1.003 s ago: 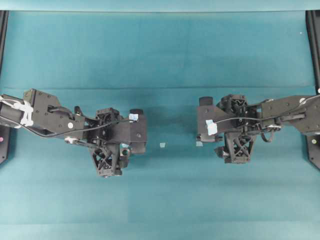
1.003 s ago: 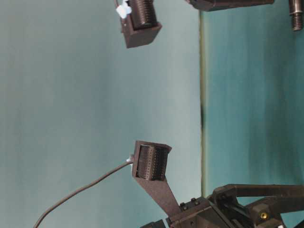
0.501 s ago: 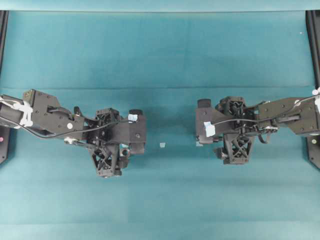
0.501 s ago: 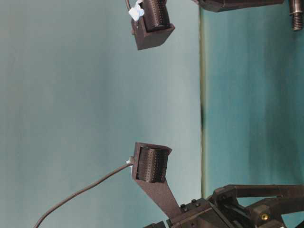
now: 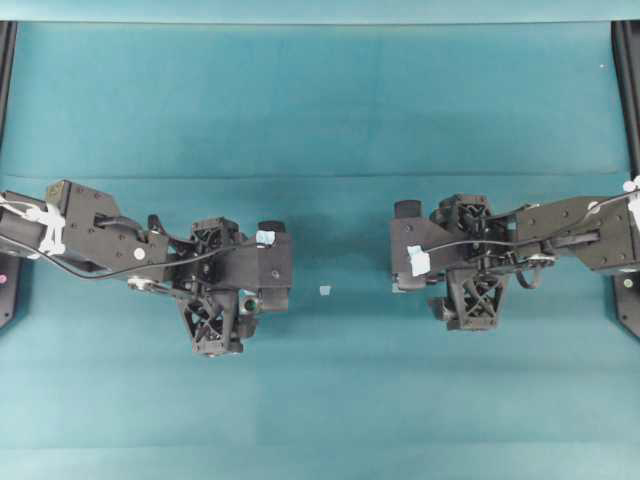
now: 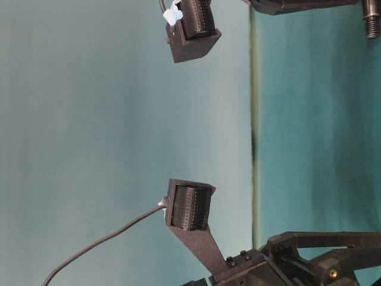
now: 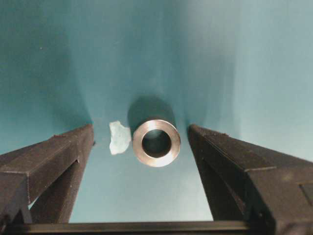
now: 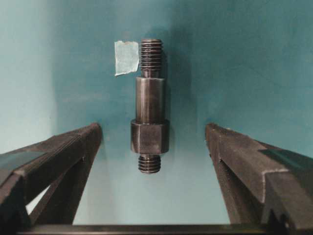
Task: Insert the washer onto the shaft with both hands.
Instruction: 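Align and descend both open grippers onto the washer and shaft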
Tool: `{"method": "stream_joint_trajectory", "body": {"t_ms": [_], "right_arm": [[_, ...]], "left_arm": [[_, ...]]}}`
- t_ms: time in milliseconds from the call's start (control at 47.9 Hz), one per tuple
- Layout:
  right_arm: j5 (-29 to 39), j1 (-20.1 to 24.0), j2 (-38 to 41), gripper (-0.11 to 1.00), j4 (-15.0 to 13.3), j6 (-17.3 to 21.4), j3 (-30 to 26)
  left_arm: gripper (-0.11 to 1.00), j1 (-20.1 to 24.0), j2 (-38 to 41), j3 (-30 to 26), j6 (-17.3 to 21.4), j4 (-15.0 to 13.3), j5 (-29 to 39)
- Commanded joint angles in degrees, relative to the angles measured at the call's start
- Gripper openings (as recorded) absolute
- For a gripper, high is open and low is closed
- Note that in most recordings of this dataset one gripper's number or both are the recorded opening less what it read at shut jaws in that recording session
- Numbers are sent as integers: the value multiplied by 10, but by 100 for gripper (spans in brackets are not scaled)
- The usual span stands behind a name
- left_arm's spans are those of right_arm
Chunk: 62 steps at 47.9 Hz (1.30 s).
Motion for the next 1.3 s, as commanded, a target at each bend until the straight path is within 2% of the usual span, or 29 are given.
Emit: {"method": "stream_joint_trajectory", "body": {"t_ms": [0,1003,1275], "right_arm": [[-2,-1,-2,92,-2,-2,-2],[-3,-1,-3,92,-1,-3,-2],[-4,-2,-3,92,-2,-3,-2]], "left_arm": [[90,-7,2,-3,0,-1,-2],[90,-19,2,-5,-2,-3,-2],[90,-19,-1,3,-32,-3,-10]]}}
